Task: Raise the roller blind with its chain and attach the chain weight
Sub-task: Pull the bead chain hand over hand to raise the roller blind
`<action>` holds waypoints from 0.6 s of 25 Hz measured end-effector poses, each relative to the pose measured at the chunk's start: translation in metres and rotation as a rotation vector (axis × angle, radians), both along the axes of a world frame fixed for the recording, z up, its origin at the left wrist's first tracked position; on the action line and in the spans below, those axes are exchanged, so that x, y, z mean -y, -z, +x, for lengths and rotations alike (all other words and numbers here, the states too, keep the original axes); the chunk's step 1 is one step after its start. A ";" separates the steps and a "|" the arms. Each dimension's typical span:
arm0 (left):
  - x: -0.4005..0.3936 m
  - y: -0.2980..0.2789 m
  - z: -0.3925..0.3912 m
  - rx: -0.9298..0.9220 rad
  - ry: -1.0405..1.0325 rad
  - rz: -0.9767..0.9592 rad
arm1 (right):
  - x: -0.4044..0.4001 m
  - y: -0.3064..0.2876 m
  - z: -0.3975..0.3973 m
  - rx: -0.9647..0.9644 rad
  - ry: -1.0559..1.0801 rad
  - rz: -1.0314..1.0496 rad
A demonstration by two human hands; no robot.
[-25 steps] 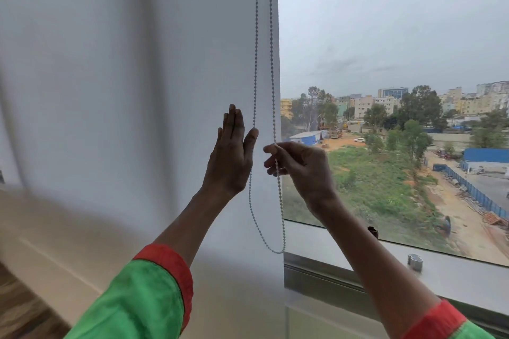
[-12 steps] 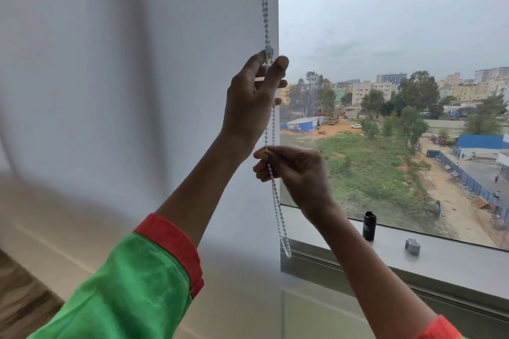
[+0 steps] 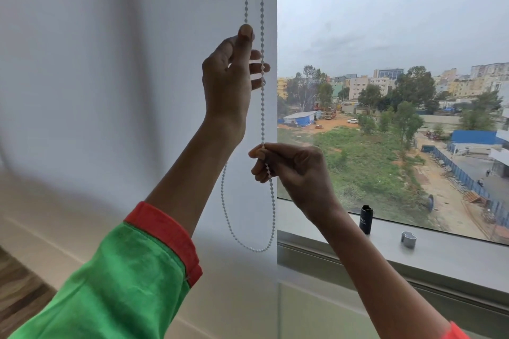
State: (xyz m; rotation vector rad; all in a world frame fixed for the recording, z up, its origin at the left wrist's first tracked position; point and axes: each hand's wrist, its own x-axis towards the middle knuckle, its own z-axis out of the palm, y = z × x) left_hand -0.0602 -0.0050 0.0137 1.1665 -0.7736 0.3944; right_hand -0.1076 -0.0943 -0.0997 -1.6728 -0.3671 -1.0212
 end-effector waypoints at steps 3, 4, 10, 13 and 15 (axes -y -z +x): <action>-0.001 0.004 0.006 0.084 -0.077 0.064 | 0.003 0.000 -0.002 -0.026 0.029 0.015; -0.003 0.008 0.007 0.130 -0.131 0.096 | 0.005 -0.002 -0.002 -0.030 0.049 0.035; -0.020 0.028 0.017 0.078 -0.152 0.077 | 0.023 -0.018 -0.006 -0.022 0.186 0.146; -0.024 0.028 0.011 0.081 -0.134 0.051 | 0.025 -0.027 -0.008 -0.022 0.232 0.171; -0.022 0.029 0.004 0.082 -0.121 0.029 | 0.024 -0.037 -0.011 0.046 0.418 0.164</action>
